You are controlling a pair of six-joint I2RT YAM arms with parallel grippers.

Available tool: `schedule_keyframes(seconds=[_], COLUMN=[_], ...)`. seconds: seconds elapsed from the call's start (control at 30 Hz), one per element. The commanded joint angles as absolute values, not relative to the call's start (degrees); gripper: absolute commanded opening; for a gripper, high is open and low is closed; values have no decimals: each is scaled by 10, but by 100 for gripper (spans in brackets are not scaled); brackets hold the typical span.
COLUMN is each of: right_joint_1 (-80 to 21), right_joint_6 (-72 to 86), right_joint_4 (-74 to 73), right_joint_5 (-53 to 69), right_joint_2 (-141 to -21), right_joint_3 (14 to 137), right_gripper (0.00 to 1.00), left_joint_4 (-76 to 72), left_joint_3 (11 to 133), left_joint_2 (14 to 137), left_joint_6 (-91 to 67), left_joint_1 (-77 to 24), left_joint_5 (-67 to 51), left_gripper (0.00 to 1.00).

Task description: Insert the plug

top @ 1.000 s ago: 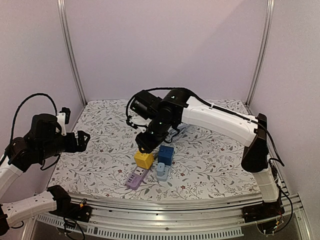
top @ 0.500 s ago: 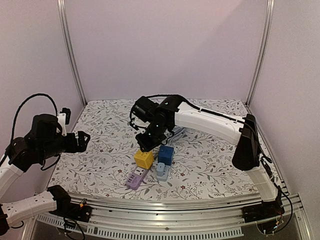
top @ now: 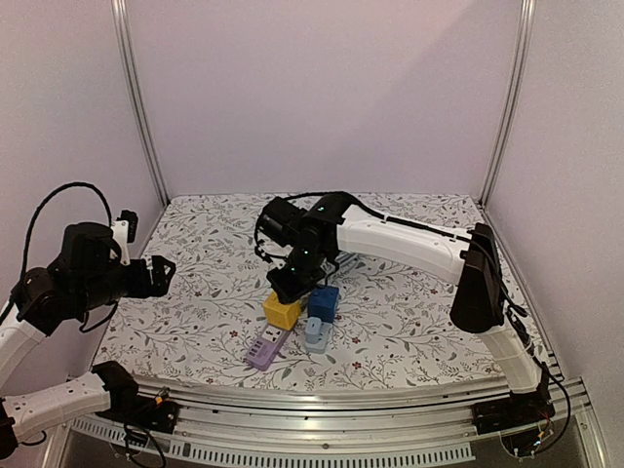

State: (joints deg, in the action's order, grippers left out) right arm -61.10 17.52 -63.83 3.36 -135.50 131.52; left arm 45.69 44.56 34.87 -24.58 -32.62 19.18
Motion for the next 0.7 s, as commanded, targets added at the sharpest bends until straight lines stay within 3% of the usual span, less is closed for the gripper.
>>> schedule_keyframes(seconds=[0.0,0.67], right_joint_1=[-610,-636], right_joint_6=[166,162], right_joint_4=[-652,-677], right_joint_5=[32,24], right_joint_2=[-1376,-1397], right_joint_3=[1311,1268], right_gripper=[18,17], left_joint_4=[450,452], left_joint_3=[440,439], left_joint_2=[348,345], left_joint_6=[-240,-240], left_joint_1=[-326,-326], left_joint_5=[200,204], left_gripper=[100,99])
